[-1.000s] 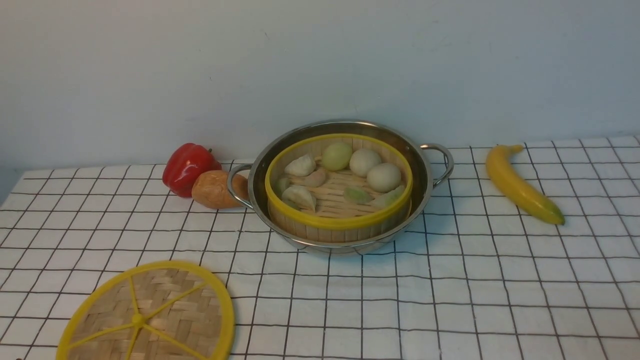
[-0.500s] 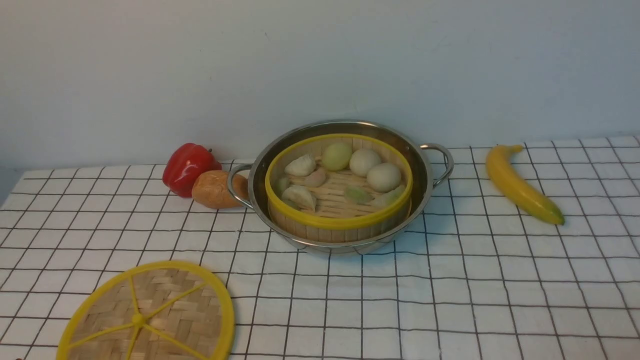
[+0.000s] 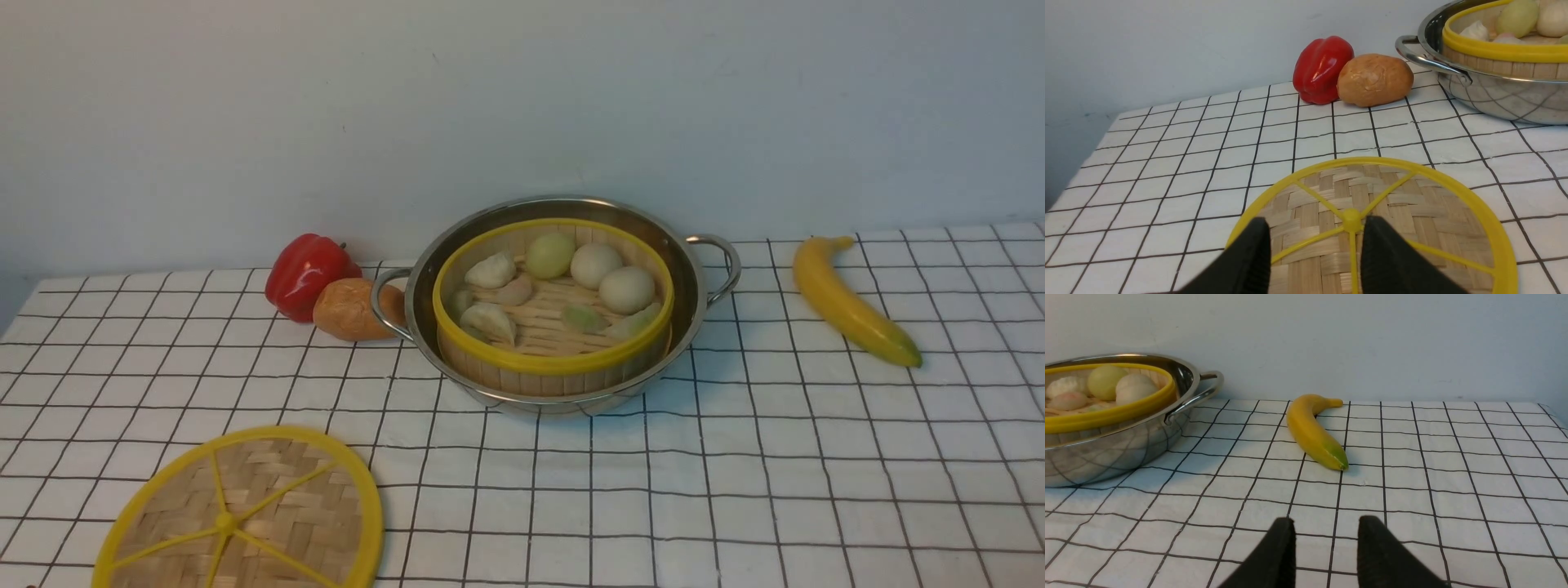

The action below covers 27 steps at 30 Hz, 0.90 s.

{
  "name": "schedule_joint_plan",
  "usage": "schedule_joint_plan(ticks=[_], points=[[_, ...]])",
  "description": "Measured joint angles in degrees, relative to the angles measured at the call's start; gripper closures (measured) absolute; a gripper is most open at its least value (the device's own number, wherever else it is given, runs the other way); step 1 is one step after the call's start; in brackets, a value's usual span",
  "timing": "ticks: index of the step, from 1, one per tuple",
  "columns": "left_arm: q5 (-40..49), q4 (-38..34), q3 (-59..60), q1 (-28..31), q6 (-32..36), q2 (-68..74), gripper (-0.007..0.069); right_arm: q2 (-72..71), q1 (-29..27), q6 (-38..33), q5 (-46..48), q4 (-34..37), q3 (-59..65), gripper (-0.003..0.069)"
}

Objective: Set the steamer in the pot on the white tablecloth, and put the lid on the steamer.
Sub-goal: 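Grasp the bamboo steamer lid lying on the table by its centre knob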

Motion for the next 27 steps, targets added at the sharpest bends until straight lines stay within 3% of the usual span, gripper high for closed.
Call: schedule_joint_plan(ticks=[9,18,23,25,27], points=[[-0.6,-0.3,0.0,0.0,0.0,0.0,0.0329,0.0,0.0,0.0,0.0,0.0,0.0,0.0419],[-17.7,-11.1,0.0,0.0,-0.2,0.0,0.0329,0.0,0.0,0.0,0.0,0.0,0.0,0.0419],[-24.0,-21.7,0.0,0.0,-6.4,0.0,0.0329,0.0,0.0,0.0,0.0,0.0,0.0,0.0419],[-23.3,-22.9,-0.2,0.0,-7.3,0.0,0.0329,0.0,0.0,0.0,0.0,0.0,0.0,0.0419],[-15.2,-23.7,-4.2,0.0,-8.5,0.0,0.0329,0.0,0.0,0.0,0.0,0.0,0.0,0.0419]])
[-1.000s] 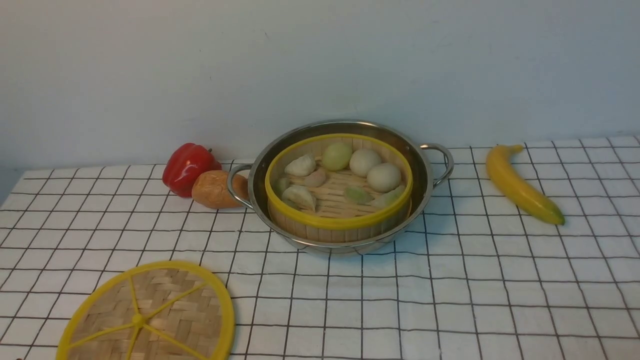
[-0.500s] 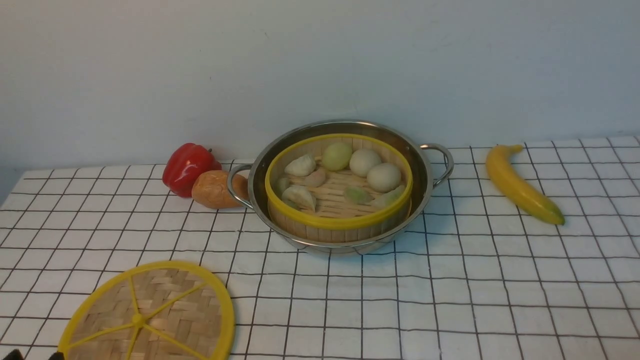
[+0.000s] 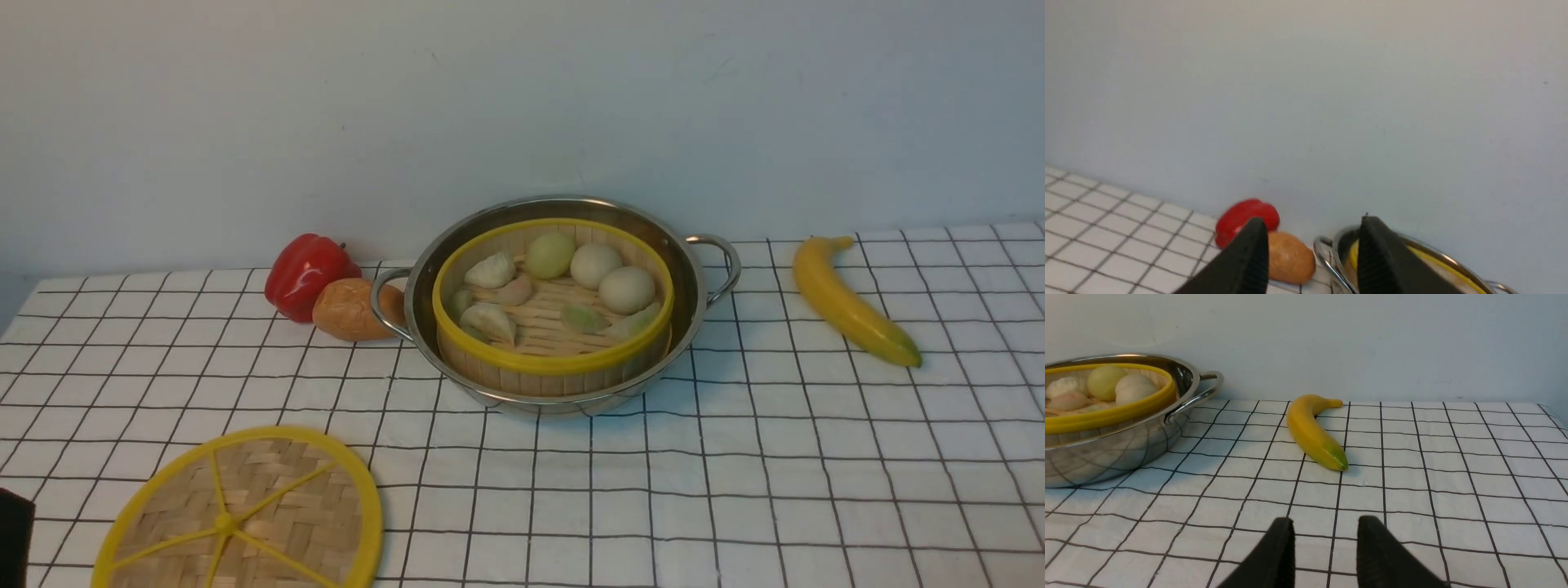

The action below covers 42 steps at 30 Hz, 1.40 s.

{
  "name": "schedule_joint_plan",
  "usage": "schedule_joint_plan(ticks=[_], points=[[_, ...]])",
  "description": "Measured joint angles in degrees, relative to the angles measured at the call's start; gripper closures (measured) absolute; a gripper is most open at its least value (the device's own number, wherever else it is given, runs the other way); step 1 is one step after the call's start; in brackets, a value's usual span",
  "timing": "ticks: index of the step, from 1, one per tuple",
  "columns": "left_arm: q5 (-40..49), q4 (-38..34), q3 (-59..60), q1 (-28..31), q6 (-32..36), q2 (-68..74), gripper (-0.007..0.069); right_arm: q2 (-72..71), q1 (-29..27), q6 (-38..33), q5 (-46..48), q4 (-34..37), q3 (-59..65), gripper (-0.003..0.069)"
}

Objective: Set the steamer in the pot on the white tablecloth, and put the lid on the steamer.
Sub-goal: 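Grasp the bamboo steamer lid lying on the table by its centre knob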

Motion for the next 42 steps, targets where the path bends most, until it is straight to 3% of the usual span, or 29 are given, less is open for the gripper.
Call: schedule_joint_plan(ticks=[6,7,11,12,15,18,29,42], points=[[20.3,1.3,-13.8,0.0,1.8,6.2,0.0329,0.0,0.0,0.0,0.0,0.0,0.0,0.0419],[29.6,4.0,-19.2,0.0,4.3,10.4,0.0329,0.0,0.0,0.0,0.0,0.0,0.0,0.0419],[41.4,10.6,-26.1,0.0,8.4,18.2,0.0329,0.0,0.0,0.0,0.0,0.0,0.0,0.0419],[47.5,15.8,-28.7,0.0,11.4,23.7,0.0329,0.0,0.0,0.0,0.0,0.0,0.0,0.0419],[51.6,22.4,-30.2,0.0,15.5,32.1,0.0329,0.0,0.0,0.0,0.0,0.0,0.0,0.0419],[51.1,24.3,-30.4,0.0,16.7,41.9,0.0329,0.0,0.0,0.0,0.0,0.0,0.0,0.0419],[40.2,20.9,-39.4,0.0,18.0,77.6,0.0329,0.0,0.0,0.0,0.0,0.0,0.0,0.0419],[38.7,17.8,-46.1,0.0,19.5,92.5,0.0329,0.0,0.0,0.0,0.0,0.0,0.0,0.0419]])
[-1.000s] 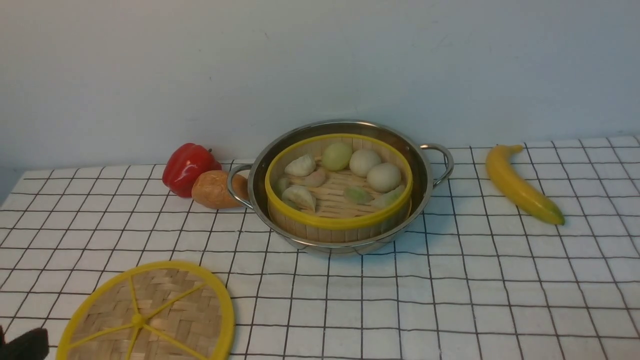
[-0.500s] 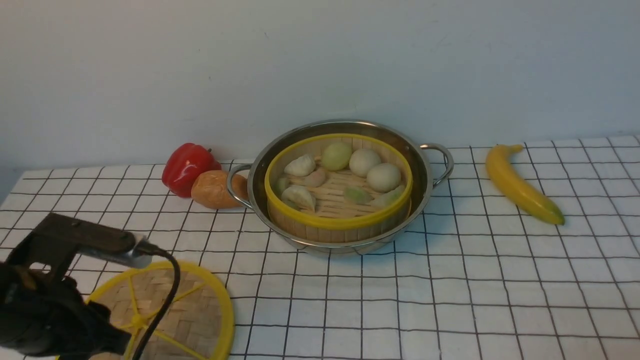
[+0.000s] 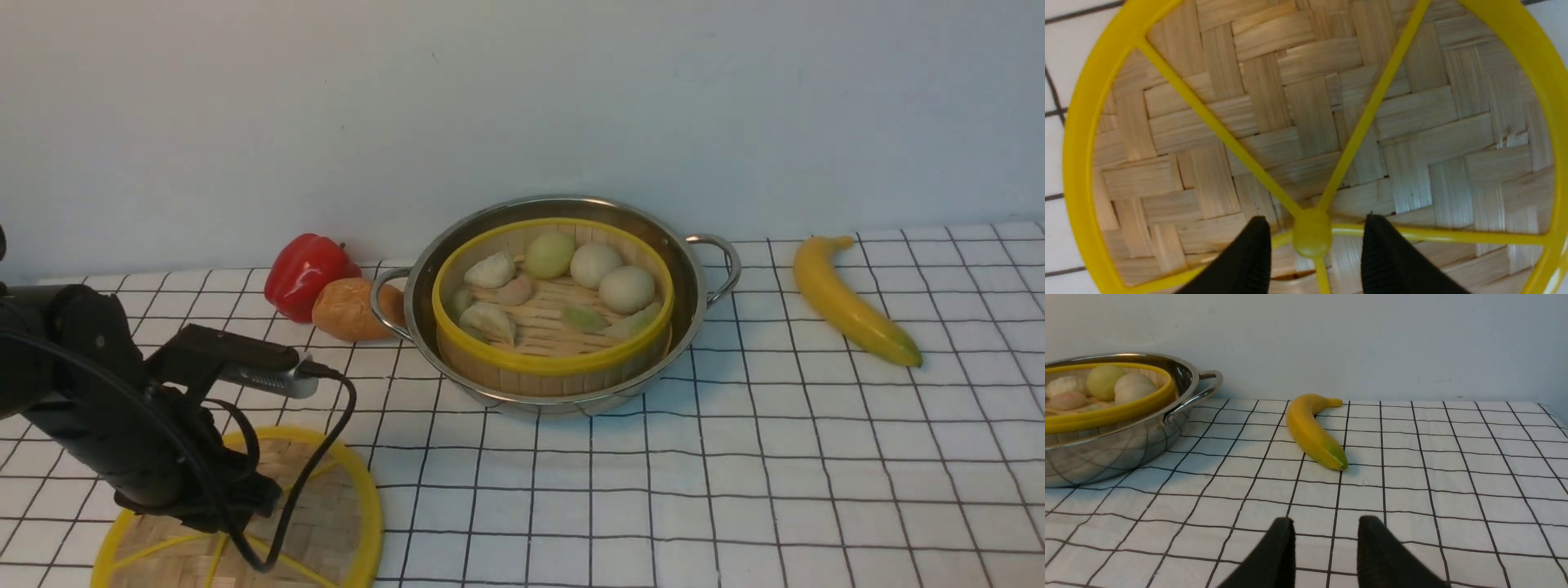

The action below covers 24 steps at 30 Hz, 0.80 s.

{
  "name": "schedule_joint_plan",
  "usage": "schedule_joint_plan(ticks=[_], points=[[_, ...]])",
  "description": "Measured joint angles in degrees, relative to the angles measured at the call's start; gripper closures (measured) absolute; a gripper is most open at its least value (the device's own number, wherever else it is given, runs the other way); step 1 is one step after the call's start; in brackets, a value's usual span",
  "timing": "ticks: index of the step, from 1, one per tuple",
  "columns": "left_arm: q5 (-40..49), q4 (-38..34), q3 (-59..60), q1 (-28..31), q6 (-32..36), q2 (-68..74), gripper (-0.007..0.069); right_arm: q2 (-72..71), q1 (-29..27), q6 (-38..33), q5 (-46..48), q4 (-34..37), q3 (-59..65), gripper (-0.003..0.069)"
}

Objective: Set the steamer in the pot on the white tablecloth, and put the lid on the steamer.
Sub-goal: 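Grasp the bamboo steamer lid lying on the table by its centre knob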

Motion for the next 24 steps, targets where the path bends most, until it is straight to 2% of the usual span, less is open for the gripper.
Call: schedule_joint_plan(ticks=[7,9,11,14,18,24], points=[[0.0,0.0,-0.1,0.0,-0.2,1.9,0.0342,0.0,0.0,0.0,0.0,0.0,0.0,0.0419],[0.1,0.0,-0.1,0.0,-0.2,1.9,0.0385,0.0,0.0,0.0,0.0,0.0,0.0,0.0419],[0.4,0.1,-0.1,0.0,-0.2,1.9,0.0469,0.0,0.0,0.0,0.0,0.0,0.0,0.0419],[0.4,0.2,-0.1,0.0,-0.2,1.9,0.0514,0.0,0.0,0.0,0.0,0.0,0.0,0.0419],[0.7,0.2,-0.2,0.0,-0.2,1.9,0.0510,0.0,0.0,0.0,0.0,0.0,0.0,0.0419],[11.8,1.2,-6.5,0.0,0.0,0.0,0.0510,0.0,0.0,0.0,0.0,0.0,0.0,0.0419]])
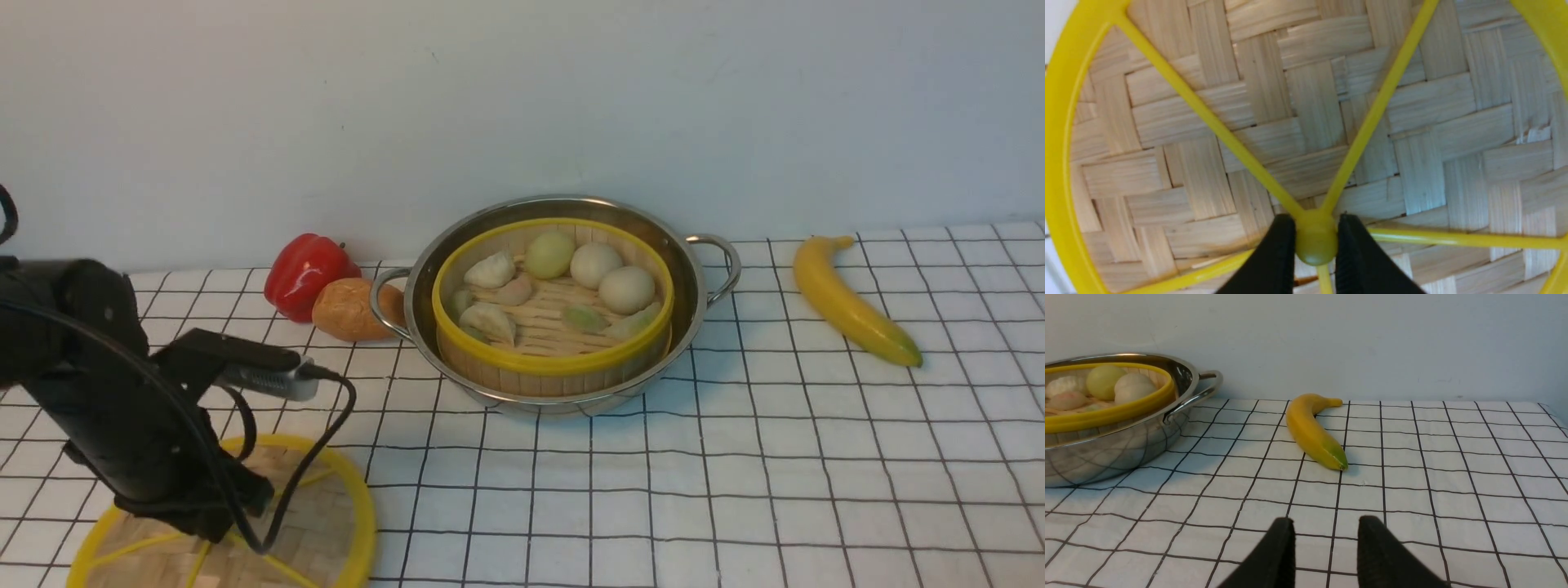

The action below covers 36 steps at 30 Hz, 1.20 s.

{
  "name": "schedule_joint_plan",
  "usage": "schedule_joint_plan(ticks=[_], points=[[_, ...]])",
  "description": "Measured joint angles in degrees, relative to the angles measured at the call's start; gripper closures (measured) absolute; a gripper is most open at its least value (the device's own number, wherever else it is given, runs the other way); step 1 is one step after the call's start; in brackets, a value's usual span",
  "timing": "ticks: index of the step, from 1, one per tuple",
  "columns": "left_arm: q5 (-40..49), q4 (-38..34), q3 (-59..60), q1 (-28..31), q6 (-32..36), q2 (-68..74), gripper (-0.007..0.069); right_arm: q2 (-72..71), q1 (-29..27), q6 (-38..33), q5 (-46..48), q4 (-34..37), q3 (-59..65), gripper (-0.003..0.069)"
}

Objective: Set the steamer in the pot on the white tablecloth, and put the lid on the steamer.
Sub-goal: 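Grasp the bamboo steamer lid lying on the table by its centre knob, then place the yellow bamboo steamer lid onto the steamer in the pot with the left gripper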

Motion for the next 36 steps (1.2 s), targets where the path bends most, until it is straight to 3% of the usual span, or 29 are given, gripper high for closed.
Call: schedule_joint_plan(ticks=[6,12,15,29,36], points=[[6.8,-1.3,-9.4,0.0,3.5,-5.5,0.0510,0.0,0.0,0.0,0.0,0.0,0.0,0.0419],[11.3,-13.9,-22.5,-2.3,16.5,-5.8,0.0510,0.0,0.0,0.0,0.0,0.0,0.0,0.0419],[11.4,-16.0,-29.0,-5.1,18.2,-2.5,0.0510,0.0,0.0,0.0,0.0,0.0,0.0,0.0419],[12.7,-9.7,-59.5,-16.6,21.7,23.4,0.0510,0.0,0.0,0.0,0.0,0.0,0.0,0.0419],[13.8,-8.9,-65.4,-18.6,22.7,29.7,0.0510,0.0,0.0,0.0,0.0,0.0,0.0,0.0419]])
